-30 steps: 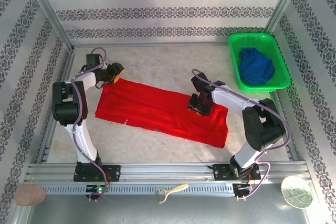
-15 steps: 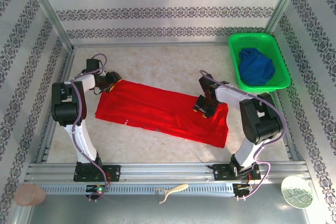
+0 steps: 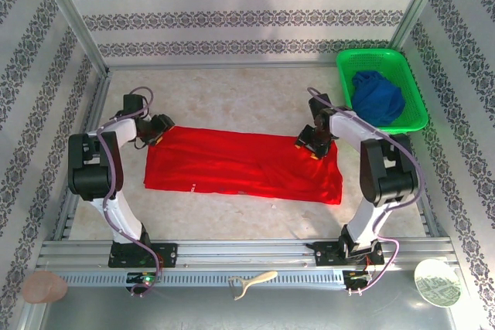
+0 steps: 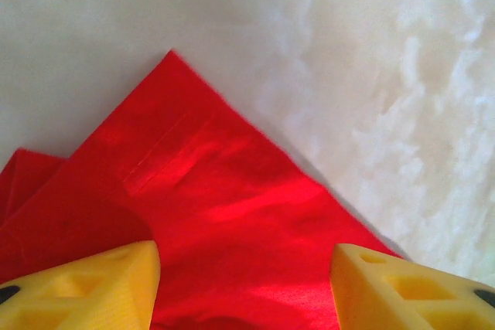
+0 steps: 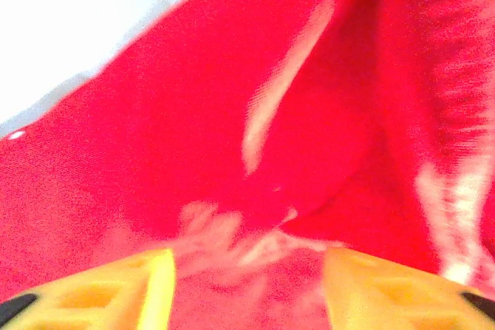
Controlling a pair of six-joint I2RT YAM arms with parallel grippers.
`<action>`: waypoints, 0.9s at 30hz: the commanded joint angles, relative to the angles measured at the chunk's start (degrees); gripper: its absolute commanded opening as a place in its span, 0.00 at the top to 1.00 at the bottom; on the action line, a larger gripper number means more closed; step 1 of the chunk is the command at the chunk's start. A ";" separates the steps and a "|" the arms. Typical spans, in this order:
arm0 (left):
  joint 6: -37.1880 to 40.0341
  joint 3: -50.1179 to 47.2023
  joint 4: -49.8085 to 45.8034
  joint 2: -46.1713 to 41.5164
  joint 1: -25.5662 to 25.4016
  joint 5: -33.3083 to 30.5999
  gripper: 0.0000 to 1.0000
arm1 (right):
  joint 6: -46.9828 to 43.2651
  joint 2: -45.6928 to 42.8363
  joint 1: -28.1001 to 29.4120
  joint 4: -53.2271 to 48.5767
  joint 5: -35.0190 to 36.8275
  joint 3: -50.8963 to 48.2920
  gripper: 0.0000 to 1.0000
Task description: Fold the inside-out t-shirt
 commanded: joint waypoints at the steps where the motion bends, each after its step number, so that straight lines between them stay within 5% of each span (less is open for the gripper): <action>1: 0.06 6.11 -0.92 -2.02 0.50 2.58 0.40 | -3.55 -7.89 -0.98 -3.73 5.48 1.48 0.38; 9: 1.77 9.02 -2.50 -1.50 -0.03 9.96 0.39 | -4.54 -8.68 -8.45 -3.61 8.88 -3.10 0.13; 27: 1.73 5.16 -1.63 0.52 -0.20 13.84 0.39 | -8.70 -0.13 -10.30 0.45 2.12 -8.36 0.08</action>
